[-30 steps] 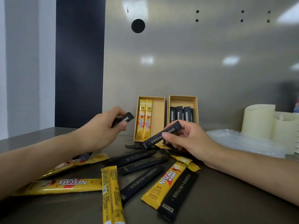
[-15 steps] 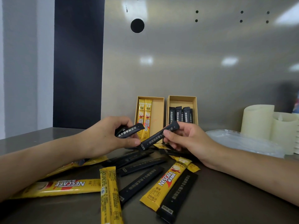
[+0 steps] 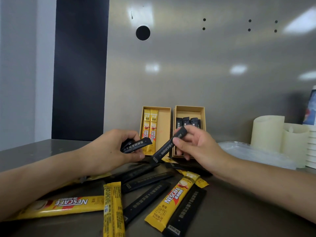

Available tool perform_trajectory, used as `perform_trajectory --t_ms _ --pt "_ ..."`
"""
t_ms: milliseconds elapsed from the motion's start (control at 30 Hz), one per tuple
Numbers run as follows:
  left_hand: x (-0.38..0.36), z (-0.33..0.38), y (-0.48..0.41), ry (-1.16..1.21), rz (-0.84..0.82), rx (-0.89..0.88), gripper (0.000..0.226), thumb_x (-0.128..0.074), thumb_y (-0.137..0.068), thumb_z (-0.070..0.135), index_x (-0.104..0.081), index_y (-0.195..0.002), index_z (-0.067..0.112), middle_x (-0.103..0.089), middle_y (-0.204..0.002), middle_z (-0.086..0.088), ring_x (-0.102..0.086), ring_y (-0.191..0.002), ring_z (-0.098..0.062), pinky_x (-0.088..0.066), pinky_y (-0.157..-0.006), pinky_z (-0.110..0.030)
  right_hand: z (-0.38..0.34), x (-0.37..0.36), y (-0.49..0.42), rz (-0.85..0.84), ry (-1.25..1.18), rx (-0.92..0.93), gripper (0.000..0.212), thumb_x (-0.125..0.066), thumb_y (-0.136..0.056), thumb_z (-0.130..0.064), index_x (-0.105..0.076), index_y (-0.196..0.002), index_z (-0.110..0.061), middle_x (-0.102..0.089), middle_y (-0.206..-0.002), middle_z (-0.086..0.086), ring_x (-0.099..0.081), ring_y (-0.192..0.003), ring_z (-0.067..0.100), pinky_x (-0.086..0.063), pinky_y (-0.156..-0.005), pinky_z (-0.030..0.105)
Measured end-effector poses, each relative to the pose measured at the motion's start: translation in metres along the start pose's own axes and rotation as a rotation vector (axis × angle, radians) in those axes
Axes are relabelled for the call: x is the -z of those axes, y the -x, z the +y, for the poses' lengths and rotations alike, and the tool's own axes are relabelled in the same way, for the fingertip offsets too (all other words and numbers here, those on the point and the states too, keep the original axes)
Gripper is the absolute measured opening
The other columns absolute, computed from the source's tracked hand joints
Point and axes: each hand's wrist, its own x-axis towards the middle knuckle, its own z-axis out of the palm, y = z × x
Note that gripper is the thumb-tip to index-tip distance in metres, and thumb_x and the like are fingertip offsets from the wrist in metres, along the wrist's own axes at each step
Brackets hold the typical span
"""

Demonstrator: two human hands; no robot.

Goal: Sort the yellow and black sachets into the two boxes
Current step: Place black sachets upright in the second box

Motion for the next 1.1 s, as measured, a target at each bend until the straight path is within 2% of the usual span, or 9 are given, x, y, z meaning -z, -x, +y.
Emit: perform_trajectory --t_ms 100,233,367,500,600,700,867,933,1100 --pt "0.002 0.000 -0.001 0.014 0.013 0.008 0.010 -0.076 -0.086 0.028 -0.068 -0.088 0.023 -0.075 -0.085 0.015 -0.070 -0.079 0.000 -0.058 -0.083 -0.029 -0.012 0.017 -0.016 0.204 0.046 0.075 0.038 -0.065 -0.095 -0.014 -0.049 -0.129 -0.018 -0.074 -0.093 0.000 -0.065 -0.066 0.003 -0.050 -0.060 0.021" --pt "0.001 -0.002 -0.001 -0.031 0.011 0.008 0.009 -0.076 -0.086 0.033 -0.068 -0.086 0.028 -0.074 -0.085 0.014 -0.068 -0.080 -0.002 -0.057 -0.080 -0.030 -0.016 0.051 -0.030 0.373 0.273 0.168 0.046 -0.062 -0.097 -0.019 -0.039 -0.136 -0.024 -0.070 -0.102 -0.002 -0.067 -0.083 -0.002 -0.054 -0.067 0.014" --pt "0.002 -0.003 -0.001 -0.047 0.009 0.004 0.009 -0.075 -0.086 0.033 -0.068 -0.085 0.030 -0.073 -0.085 0.012 -0.067 -0.080 -0.003 -0.054 -0.073 -0.025 -0.002 0.068 -0.030 0.277 0.575 0.235 0.047 -0.059 -0.099 -0.018 -0.034 -0.139 -0.021 -0.068 -0.094 -0.007 -0.062 -0.086 0.000 -0.046 -0.072 0.004" --pt "0.002 -0.002 -0.001 -0.042 0.006 -0.003 0.010 -0.076 -0.086 0.030 -0.066 -0.083 0.029 -0.073 -0.084 0.015 -0.067 -0.077 -0.001 -0.049 -0.069 -0.019 0.003 0.068 -0.032 0.167 0.737 0.280 0.047 -0.059 -0.099 -0.023 -0.035 -0.139 -0.023 -0.069 -0.088 -0.004 -0.062 -0.080 0.009 -0.047 -0.068 0.008" --pt "0.002 -0.002 -0.001 -0.055 0.004 -0.008 0.010 -0.076 -0.086 0.030 -0.066 -0.083 0.030 -0.073 -0.085 0.015 -0.067 -0.078 -0.002 -0.049 -0.070 -0.020 0.006 0.067 -0.032 0.109 0.860 0.318 0.044 -0.060 -0.099 -0.026 -0.043 -0.139 -0.024 -0.061 -0.079 -0.012 -0.057 -0.072 0.000 -0.045 -0.065 0.015" --pt "0.002 -0.002 0.000 -0.052 0.008 -0.014 0.010 -0.076 -0.086 0.030 -0.066 -0.083 0.030 -0.073 -0.085 0.015 -0.068 -0.079 -0.002 -0.050 -0.072 -0.021 0.008 0.066 -0.030 0.092 0.976 0.339 0.047 -0.058 -0.099 -0.033 -0.044 -0.143 -0.028 -0.055 -0.093 -0.018 -0.054 -0.082 -0.004 -0.052 -0.075 0.024" --pt "0.002 -0.003 -0.001 -0.063 0.006 -0.007 0.010 -0.076 -0.086 0.033 -0.067 -0.082 0.032 -0.073 -0.086 0.015 -0.067 -0.081 -0.002 -0.053 -0.077 -0.026 0.012 0.061 -0.030 0.168 1.103 0.370 0.052 -0.058 -0.098 -0.039 -0.046 -0.147 -0.026 -0.050 -0.120 -0.009 -0.054 -0.105 0.007 -0.051 -0.077 0.022" --pt "0.002 -0.003 -0.001 -0.057 0.008 -0.005 0.010 -0.076 -0.086 0.033 -0.067 -0.081 0.033 -0.073 -0.086 0.015 -0.067 -0.081 -0.002 -0.053 -0.076 -0.026 0.015 0.061 -0.031 0.199 1.134 0.364 0.054 -0.060 -0.096 -0.042 -0.048 -0.146 -0.024 -0.051 -0.122 -0.007 -0.055 -0.110 0.010 -0.054 -0.083 0.028" --pt "0.001 -0.003 -0.002 -0.066 0.008 -0.014 0.010 -0.076 -0.086 0.032 -0.067 -0.081 0.031 -0.073 -0.086 0.016 -0.067 -0.080 -0.001 -0.051 -0.074 -0.023 0.019 0.062 -0.030 0.237 1.229 0.403 0.049 -0.061 -0.095 -0.043 -0.055 -0.139 -0.021 -0.054 -0.119 -0.004 -0.055 -0.108 0.013 -0.051 -0.089 0.033"
